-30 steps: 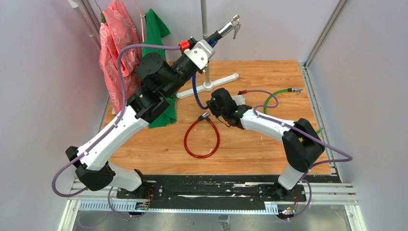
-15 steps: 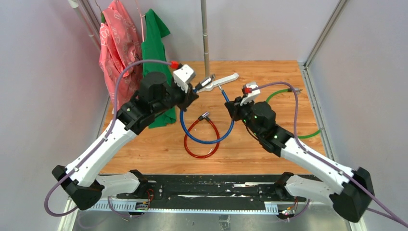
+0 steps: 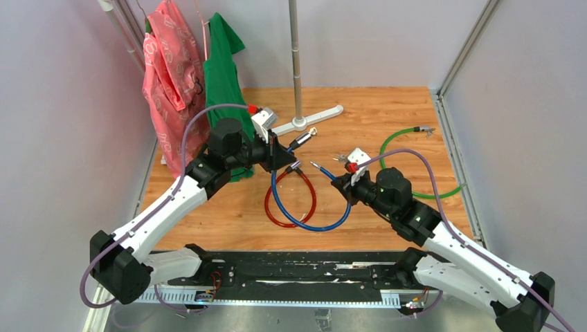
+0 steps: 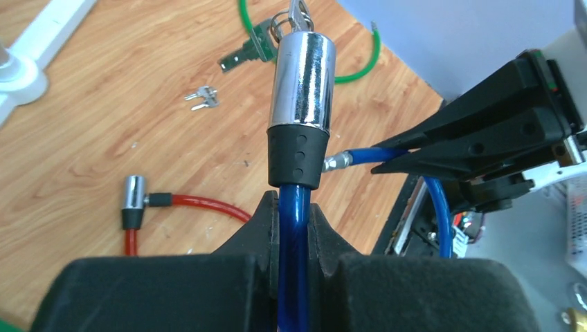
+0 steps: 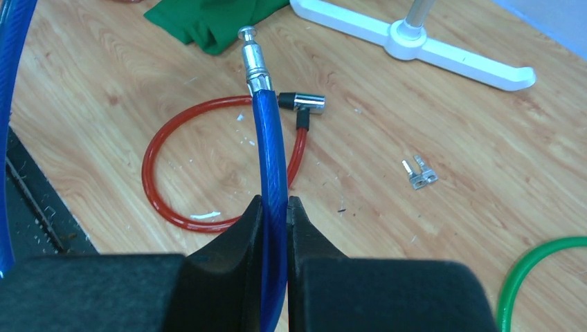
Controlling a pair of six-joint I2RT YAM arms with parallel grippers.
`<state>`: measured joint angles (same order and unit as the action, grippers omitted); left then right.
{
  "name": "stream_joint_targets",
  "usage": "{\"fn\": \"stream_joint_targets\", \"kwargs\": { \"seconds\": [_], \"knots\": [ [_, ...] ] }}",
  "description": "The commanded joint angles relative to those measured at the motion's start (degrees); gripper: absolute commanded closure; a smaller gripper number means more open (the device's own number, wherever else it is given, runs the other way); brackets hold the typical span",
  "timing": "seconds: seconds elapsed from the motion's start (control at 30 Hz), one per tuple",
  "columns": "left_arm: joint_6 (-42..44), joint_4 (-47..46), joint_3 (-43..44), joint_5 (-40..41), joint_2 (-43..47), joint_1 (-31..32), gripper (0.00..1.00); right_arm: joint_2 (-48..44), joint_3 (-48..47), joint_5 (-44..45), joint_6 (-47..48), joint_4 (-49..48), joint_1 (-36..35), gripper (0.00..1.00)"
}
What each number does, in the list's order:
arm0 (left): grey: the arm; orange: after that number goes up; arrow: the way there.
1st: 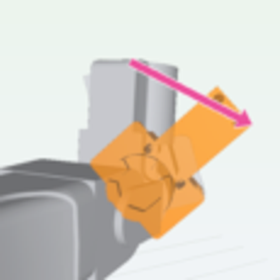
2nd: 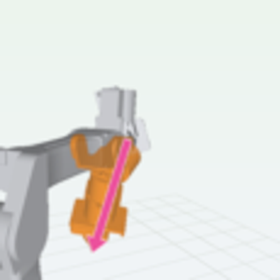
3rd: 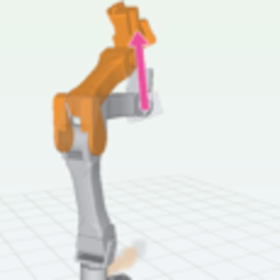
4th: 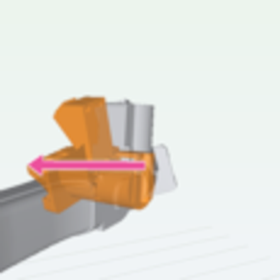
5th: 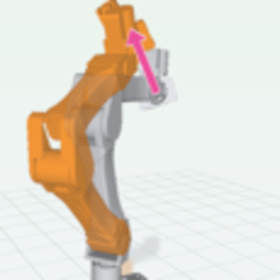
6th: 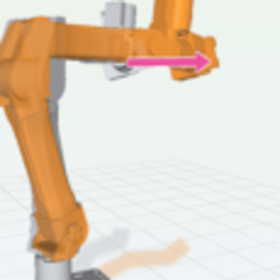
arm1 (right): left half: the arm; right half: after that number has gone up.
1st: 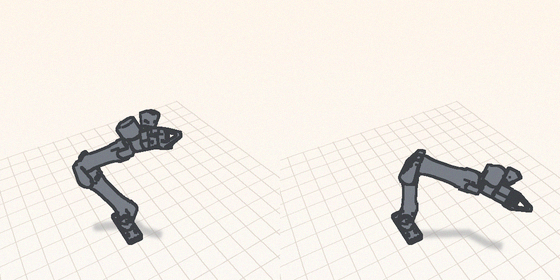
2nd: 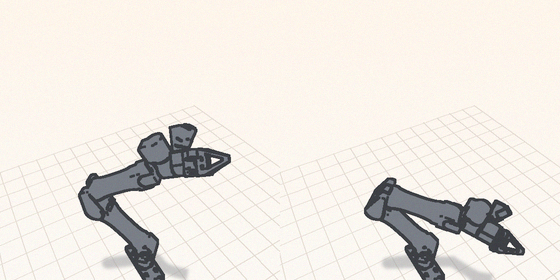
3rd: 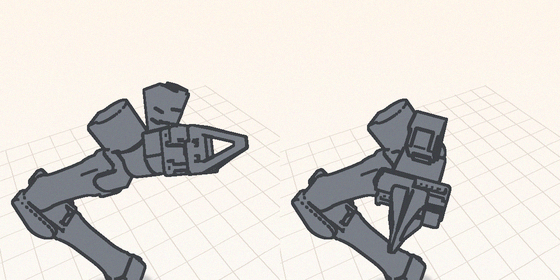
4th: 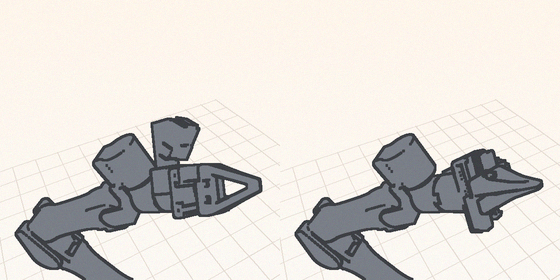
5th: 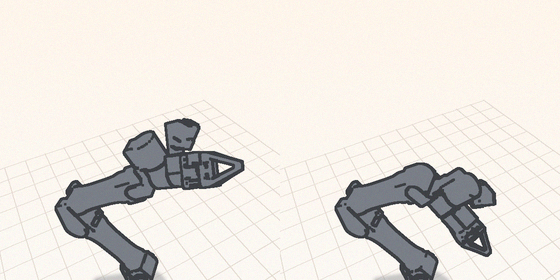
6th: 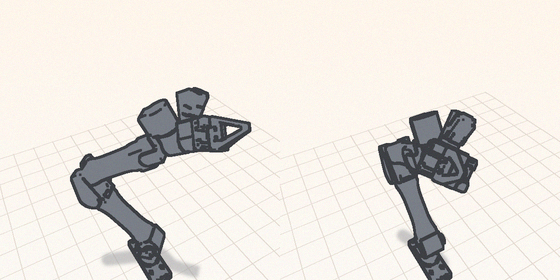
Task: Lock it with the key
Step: Lock the lock.
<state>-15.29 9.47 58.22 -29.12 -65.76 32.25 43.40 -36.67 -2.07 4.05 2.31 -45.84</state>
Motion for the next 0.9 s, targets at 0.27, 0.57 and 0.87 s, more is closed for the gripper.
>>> {"fn": "stream_joint_targets", "kwargs": {
  "seconds": [0.27, 0.57, 0.87],
  "knots": [
    [-10.64, -25.90, -10.59, -5.73, 1.47, -0.43, 1.00, -3.62, 2.61, -3.34, -7.46, -8.92, -1.00, 1.00],
    [-10.83, -27.93, -11.46, -7.80, 0.30, -0.46, 1.00, -2.26, 3.69, -0.23, -8.86, -16.99, -1.00, 1.00],
    [-11.44, -27.84, -11.87, -8.51, -0.60, -0.44, 1.00, -1.92, 3.59, -0.79, -8.72, -18.99, -1.00, 1.00]
  ]
}}
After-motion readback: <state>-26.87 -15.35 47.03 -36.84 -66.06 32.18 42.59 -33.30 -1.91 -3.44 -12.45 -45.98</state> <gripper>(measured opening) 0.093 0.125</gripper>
